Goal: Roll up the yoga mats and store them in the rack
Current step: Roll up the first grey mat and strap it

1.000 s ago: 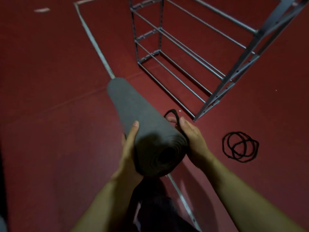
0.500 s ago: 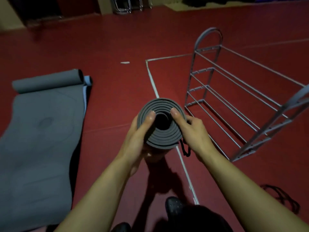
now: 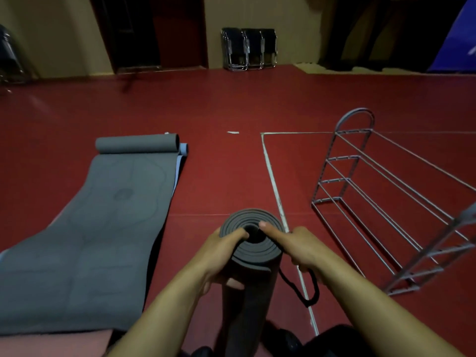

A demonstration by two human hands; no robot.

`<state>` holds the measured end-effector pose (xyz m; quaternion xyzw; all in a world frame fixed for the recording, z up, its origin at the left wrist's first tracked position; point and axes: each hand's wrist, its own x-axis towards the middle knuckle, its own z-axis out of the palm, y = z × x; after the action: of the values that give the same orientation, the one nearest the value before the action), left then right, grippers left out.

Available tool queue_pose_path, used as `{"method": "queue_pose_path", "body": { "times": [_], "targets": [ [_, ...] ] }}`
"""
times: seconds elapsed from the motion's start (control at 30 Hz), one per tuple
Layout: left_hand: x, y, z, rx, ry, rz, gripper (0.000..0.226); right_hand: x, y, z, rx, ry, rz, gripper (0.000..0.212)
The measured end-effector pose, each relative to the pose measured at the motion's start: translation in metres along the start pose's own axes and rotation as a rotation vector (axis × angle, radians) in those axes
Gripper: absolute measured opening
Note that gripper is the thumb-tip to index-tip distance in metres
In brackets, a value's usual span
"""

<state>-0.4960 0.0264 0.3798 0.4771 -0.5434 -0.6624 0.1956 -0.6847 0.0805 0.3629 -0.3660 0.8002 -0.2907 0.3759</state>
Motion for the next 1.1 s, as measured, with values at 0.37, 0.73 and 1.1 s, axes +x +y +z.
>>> {"method": "queue_pose_path", "body": {
  "times": [0.37, 0.73, 1.1],
  "targets": [
    [0.008, -0.029, -0.025, 0.387, 0.041, 0.047, 0.102, 0.02, -0.034, -0.017, 0.002, 0.174, -0.415, 0.033],
    [0.018, -0.05, -0.031, 0.394, 0.284, 0.768, 0.082, 0.022, -0.051, 0.02, -0.304, -0.116, -0.938, 0.022],
    [0.023, -0.05, -0.041, 0.446, 0.496, 0.781, 0.034, 0.007, -0.03, -0.016, -0.49, -0.184, -0.832, 0.049]
  ]
}}
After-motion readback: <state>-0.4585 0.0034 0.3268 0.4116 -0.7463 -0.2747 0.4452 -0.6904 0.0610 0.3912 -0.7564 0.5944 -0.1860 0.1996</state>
